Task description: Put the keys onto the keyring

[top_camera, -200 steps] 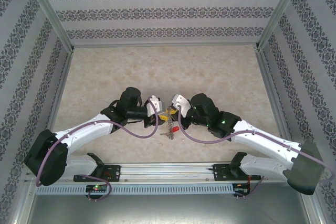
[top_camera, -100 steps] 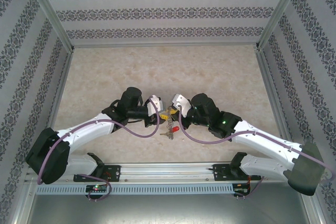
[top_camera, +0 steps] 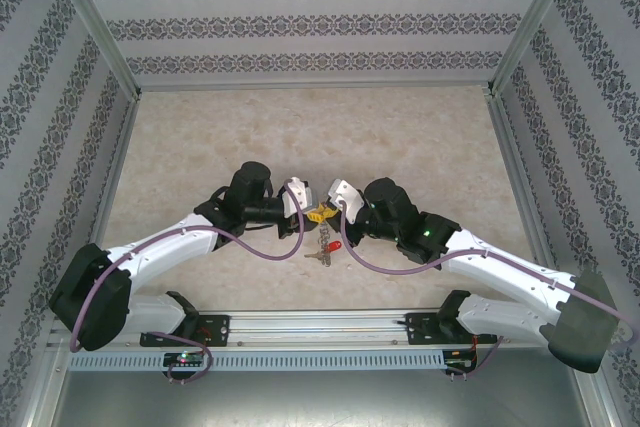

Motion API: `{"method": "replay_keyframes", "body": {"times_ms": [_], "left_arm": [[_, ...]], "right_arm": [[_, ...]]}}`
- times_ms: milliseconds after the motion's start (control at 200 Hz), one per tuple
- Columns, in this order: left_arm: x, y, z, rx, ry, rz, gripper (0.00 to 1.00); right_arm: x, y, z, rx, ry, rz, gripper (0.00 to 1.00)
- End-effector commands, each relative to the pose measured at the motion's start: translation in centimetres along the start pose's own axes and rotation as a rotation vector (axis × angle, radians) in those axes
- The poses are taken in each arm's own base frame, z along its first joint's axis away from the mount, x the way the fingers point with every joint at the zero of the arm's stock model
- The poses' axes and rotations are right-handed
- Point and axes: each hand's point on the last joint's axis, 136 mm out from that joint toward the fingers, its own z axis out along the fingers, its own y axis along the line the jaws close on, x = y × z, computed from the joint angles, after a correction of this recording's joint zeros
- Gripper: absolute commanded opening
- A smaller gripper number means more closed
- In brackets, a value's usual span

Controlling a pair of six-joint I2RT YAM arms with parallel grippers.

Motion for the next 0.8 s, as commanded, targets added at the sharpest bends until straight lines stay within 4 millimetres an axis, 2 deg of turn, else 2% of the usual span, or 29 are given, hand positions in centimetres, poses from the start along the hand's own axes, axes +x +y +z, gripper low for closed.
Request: {"method": "replay_keyframes", "body": {"times_ms": [0,320,510,794], "left_arm": [[-0.5,-0.6,0.4,0.037,0.003,0.013,0.25],[0.2,-0.7,0.4,0.038,0.036,0.013,0.24],[-0.2,-0.4,0.5,0.029,0.020,0.019,0.17],[-1.5,-0.3,0.3,0.027,-0.027,0.020,0.16]], "right_arm": [[-2.3,0.8,-0.4,-0.033,-0.076,-0.015,0.00],[-2.3,0.9,-0.3,-0.036,-0.075,-0.011,0.00],[-2.3,1.0,-0.3,-0.043,-0.074,-0.010,0.00],[-1.6,1.6,0.5,-0.085,-0.039,0.018,0.00]]}}
